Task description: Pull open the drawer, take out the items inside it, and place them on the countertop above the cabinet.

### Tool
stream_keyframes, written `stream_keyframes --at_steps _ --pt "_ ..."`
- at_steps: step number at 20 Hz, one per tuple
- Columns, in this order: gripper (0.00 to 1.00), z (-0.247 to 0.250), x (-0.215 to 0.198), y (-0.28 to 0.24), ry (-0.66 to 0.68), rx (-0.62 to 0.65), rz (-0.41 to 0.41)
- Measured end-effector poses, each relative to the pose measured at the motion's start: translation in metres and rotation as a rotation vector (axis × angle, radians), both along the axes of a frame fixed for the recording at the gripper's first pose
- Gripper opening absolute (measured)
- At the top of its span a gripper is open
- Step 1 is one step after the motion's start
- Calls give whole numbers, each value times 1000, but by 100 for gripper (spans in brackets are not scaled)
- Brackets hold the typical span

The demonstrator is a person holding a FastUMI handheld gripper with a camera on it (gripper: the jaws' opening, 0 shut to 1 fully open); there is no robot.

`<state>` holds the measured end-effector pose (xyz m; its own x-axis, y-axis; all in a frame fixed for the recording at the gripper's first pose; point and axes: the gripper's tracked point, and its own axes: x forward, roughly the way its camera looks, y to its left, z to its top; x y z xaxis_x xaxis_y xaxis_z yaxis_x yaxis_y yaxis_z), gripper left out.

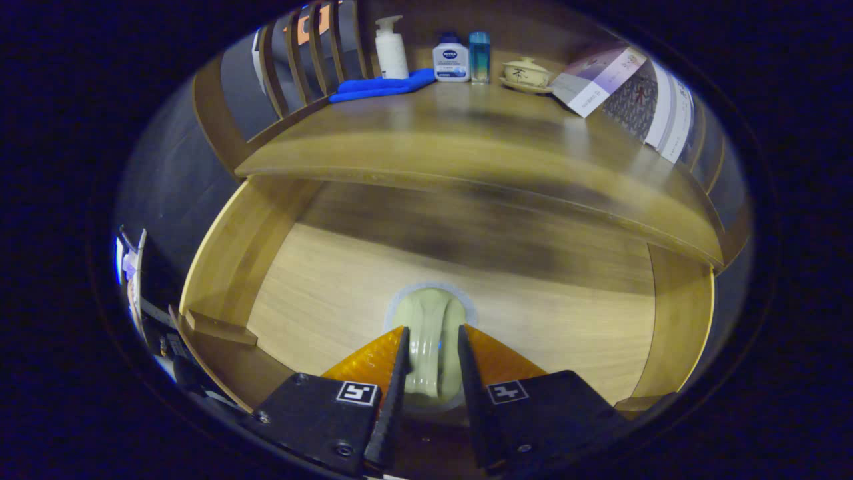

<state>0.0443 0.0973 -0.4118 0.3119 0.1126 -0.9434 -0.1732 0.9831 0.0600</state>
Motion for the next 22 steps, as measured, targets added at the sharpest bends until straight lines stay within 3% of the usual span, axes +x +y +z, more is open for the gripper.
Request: stream_keyframes --at_steps 3,6,22 --pt "30 2 4 -2 -9 7 -28" --pt "21 7 1 -4 -3 34 -64" --pt "19 126 29 -33 -218 49 -79"
